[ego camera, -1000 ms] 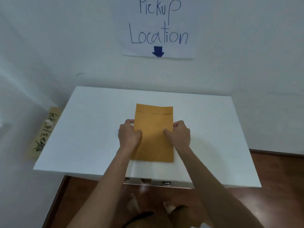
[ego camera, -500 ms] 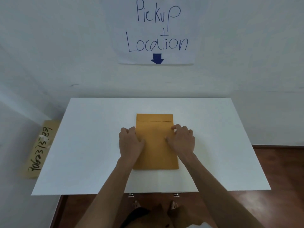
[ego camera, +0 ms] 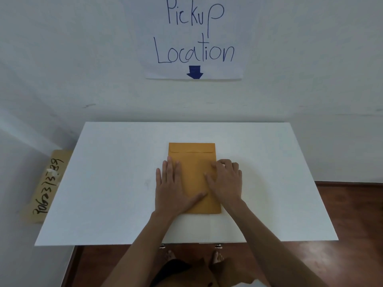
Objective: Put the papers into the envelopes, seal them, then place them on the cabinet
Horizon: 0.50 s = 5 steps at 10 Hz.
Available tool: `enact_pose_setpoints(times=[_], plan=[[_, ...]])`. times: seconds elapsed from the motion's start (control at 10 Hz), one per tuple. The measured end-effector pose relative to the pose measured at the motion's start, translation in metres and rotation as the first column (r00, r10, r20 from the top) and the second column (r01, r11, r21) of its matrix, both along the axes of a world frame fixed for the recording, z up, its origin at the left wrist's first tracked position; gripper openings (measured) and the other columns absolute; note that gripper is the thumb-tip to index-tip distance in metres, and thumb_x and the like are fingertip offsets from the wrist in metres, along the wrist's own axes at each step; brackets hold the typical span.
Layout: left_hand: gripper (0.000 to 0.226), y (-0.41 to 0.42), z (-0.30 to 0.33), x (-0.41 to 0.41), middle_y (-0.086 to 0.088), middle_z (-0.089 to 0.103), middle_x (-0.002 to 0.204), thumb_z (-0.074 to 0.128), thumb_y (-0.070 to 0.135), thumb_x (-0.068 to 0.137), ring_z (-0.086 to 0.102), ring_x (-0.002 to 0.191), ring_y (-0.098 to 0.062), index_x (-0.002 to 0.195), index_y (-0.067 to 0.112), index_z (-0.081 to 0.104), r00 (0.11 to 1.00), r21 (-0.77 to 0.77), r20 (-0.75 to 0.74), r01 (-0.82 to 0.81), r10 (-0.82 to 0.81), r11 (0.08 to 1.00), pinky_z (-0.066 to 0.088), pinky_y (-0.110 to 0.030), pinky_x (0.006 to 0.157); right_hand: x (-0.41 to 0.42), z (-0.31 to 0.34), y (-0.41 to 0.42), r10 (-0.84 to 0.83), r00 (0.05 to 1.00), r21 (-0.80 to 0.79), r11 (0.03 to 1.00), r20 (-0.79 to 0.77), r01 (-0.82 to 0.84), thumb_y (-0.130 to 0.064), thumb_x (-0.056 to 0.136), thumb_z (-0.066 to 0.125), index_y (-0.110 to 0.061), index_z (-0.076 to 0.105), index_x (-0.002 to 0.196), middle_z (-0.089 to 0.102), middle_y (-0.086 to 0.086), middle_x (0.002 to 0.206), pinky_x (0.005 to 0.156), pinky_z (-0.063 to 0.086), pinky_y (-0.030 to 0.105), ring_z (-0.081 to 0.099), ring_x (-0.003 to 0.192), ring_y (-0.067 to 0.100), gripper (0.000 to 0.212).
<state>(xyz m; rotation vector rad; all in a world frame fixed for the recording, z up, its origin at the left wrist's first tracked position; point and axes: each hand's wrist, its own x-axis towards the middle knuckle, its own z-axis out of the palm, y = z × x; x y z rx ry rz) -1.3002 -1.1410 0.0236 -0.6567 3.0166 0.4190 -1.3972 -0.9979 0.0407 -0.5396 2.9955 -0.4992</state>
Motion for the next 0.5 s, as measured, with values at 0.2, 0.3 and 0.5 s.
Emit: enact_pose_setpoints(times=[0.2,0.3,0.5], plan=[[0.135,0.000,-0.001,0.001,-0.014,0.002,0.163,0.026,0.102,0.058,0.000,0.151,-0.032,0.155,0.009,0.010,1.000,-0.015,0.014,0.027,-0.027,1.000,0.002,-0.052,0.121,0.009,-0.015,0.005,0.091,0.977,0.094,0.993,-0.193,-0.074,-0.049,0.092,0.040,-0.017,0.063,0.123,0.060,-0.002,0.131,0.088,0.046,0.041,0.054,0.116,0.025,0.050],[0.134,0.001,-0.003,0.000,-0.014,0.003,0.163,0.027,0.102,0.058,0.000,0.151,-0.031,0.155,0.010,0.011,1.000,-0.021,0.020,0.017,-0.017,1.000,0.004,-0.053,0.121,0.006,-0.017,0.007,0.096,0.983,0.104,0.991,-0.159,-0.080,-0.050,0.093,0.040,-0.018,0.062,0.124,0.059,-0.004,0.132,0.089,0.045,0.041,0.053,0.115,0.024,0.050],[0.134,0.002,0.001,0.001,-0.013,0.003,0.163,0.026,0.103,0.058,0.000,0.151,-0.031,0.155,0.012,0.011,0.999,-0.002,0.031,0.015,-0.015,1.000,0.003,-0.054,0.121,-0.007,0.019,0.009,0.010,0.992,-0.224,0.974,-0.126,-0.038,-0.052,0.093,0.049,-0.025,0.068,0.116,0.060,-0.007,0.132,0.093,0.044,0.044,0.049,0.120,0.022,0.040]])
